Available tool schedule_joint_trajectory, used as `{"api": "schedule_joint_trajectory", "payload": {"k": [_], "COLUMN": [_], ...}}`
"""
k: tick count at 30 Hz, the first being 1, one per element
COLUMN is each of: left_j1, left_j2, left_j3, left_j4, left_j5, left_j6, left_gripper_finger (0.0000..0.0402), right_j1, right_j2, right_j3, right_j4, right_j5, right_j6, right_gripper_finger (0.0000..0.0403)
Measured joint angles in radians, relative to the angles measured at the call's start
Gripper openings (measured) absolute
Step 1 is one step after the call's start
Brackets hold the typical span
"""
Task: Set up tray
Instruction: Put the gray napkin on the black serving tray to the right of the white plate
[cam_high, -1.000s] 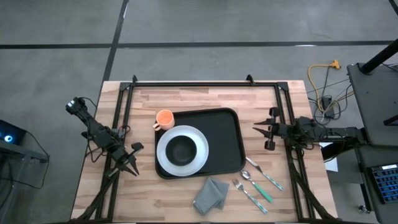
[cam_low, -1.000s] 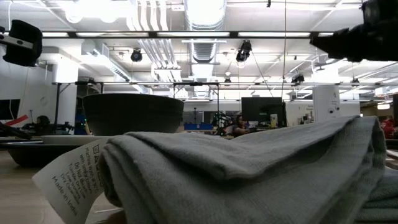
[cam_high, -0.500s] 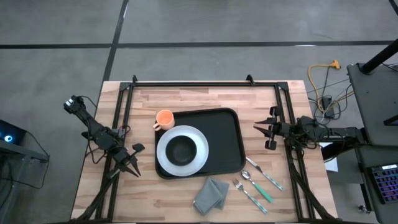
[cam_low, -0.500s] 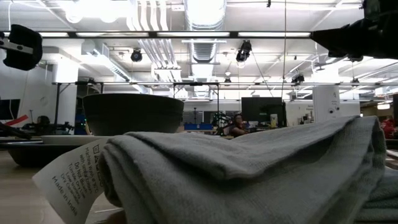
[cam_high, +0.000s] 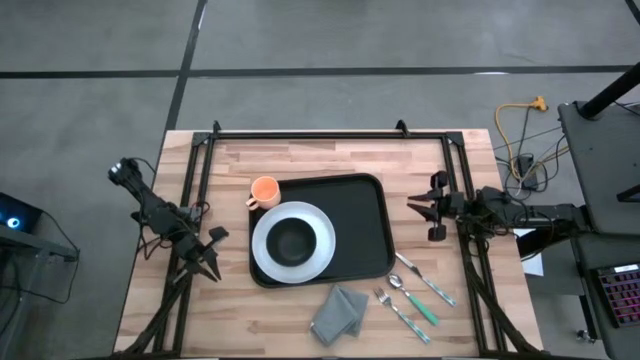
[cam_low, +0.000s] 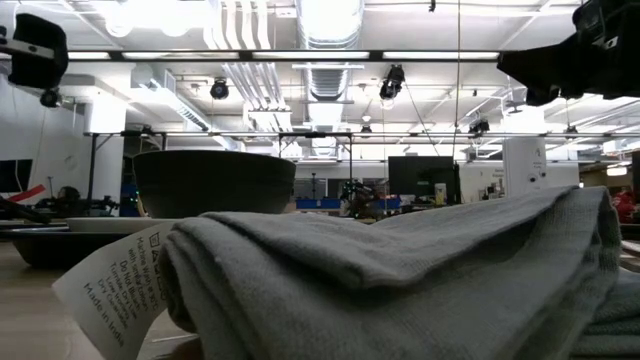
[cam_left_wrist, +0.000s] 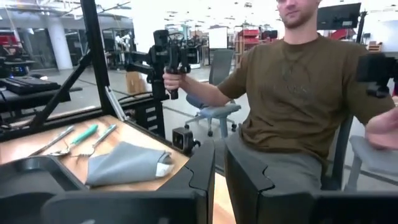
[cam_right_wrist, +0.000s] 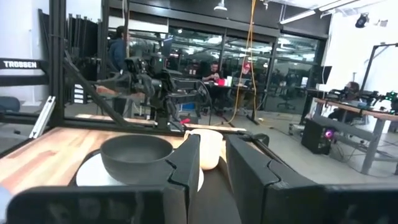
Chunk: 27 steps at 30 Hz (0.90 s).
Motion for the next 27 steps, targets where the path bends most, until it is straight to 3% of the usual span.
{"api": "schedule_joint_trajectory", "payload": {"k": [7, 22, 27], "left_j1": [0.001, 0.001, 0.001], "left_j2": [-0.049, -0.017, -0.018], "left_j3": [0.002, 0.003, 0.003], "left_j4": [-0.006, 0.007, 0.006], "left_j5": [-0.001, -0.001, -0.001], "left_j6": [-0.001, -0.001, -0.001], "left_gripper_finger": [0.0018, 0.0018, 0.0018], "right_j1": [0.0, 0.001, 0.001], "right_j2": [0.025, 0.214, 0.269], "right_j3": [-0.001, -0.001, -0.001], "right_j4": [-0.001, 0.007, 0.051], "right_j5": [0.0, -0.023, -0.023], "right_j6": [0.055, -0.115, -0.119], "right_gripper_finger": [0.0068, 0.0068, 0.0087]}}
